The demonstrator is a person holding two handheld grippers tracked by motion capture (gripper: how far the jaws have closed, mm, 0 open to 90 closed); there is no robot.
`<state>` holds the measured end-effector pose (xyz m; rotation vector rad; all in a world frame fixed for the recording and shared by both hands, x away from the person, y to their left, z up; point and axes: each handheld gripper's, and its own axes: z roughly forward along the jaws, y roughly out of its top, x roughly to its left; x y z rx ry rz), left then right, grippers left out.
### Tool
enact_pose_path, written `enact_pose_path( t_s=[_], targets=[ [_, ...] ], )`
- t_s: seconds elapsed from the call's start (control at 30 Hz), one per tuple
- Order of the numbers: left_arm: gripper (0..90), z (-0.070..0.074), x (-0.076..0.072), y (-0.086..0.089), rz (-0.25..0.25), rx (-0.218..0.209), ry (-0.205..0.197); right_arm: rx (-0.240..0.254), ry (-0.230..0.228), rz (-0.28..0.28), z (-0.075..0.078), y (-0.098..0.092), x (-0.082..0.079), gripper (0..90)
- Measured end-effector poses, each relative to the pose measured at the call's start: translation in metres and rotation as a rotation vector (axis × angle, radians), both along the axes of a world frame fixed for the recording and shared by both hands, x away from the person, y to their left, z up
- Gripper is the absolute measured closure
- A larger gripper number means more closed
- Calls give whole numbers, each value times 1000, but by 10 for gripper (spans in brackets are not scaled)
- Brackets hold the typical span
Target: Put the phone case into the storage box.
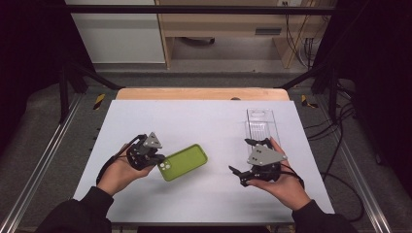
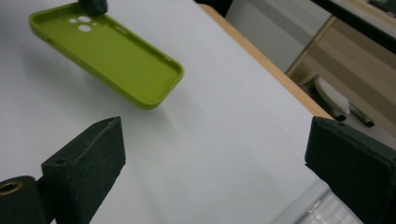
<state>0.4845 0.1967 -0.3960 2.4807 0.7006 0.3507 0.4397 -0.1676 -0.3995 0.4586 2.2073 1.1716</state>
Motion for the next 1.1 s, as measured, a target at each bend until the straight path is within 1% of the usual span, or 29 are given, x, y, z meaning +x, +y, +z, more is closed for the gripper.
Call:
enact_pose_path(
  t_s=[0.03, 0.17, 0.27, 0.33, 0.4, 0.63, 0.8, 0.93, 0.97, 1.1],
  targets=[
    [878, 0, 0, -1, -2, 2, 2, -19, 4, 14, 0, 5, 1, 56],
    [878, 1, 1, -4, -14, 5, 13, -56, 19, 62, -1, 22, 4, 59],
    [878, 1, 2, -9, -28, 27, 16, -83, 27, 86, -1, 32, 6, 59],
    [878, 2, 1, -12, -34, 37, 17, -109, 26, 105, -1, 39, 6, 62],
    [878, 4, 1, -16, -41, 39, 16, -131, 24, 125, -1, 45, 6, 63],
    [878, 12, 1, -24, -55, 53, 9, -166, 27, 166, 1, 61, 6, 69],
    [878, 15, 2, -29, -62, 63, 13, -194, 33, 196, -1, 71, 4, 71],
    [878, 19, 2, -33, -75, 79, 7, -213, 30, 226, 0, 79, 3, 81],
    [878, 20, 1, -33, -73, 75, 6, -216, 28, 233, 0, 81, 3, 86],
    [878, 23, 1, -36, -80, 83, 5, -232, 25, 251, 2, 89, 2, 101]
  ],
)
